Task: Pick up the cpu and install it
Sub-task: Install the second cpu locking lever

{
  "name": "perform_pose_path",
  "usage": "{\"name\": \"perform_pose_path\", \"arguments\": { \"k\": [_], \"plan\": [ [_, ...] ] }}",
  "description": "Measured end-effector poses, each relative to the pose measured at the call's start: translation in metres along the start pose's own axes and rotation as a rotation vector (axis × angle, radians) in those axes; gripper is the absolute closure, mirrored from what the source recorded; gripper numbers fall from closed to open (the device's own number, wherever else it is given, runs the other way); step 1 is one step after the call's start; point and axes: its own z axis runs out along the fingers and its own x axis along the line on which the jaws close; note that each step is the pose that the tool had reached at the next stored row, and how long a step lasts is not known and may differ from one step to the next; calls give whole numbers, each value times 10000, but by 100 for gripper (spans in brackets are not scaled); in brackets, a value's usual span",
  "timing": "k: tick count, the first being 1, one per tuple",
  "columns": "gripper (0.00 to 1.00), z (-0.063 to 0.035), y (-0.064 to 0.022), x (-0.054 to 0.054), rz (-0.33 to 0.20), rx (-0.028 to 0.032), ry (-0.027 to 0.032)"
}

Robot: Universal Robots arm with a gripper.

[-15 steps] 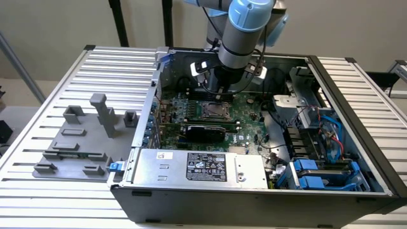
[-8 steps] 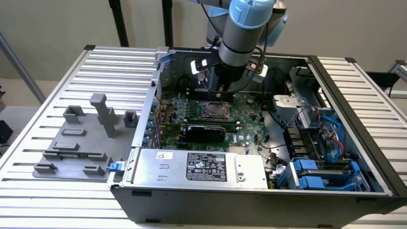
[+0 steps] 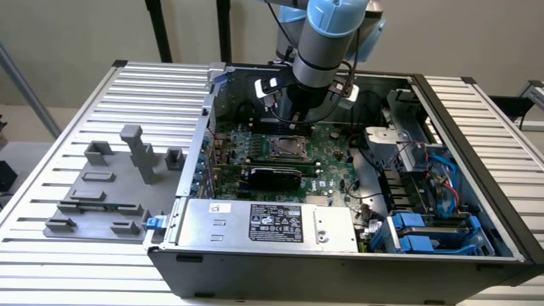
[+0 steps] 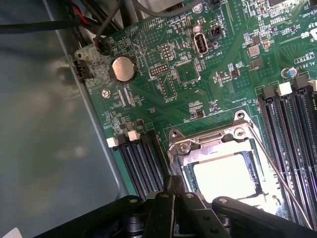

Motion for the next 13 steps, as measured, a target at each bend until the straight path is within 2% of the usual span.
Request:
{"name": "perform_pose_path", "arguments": {
  "k": [13],
  "plan": [
    [89,-10,6,-28,0,1,0]
  ]
}}
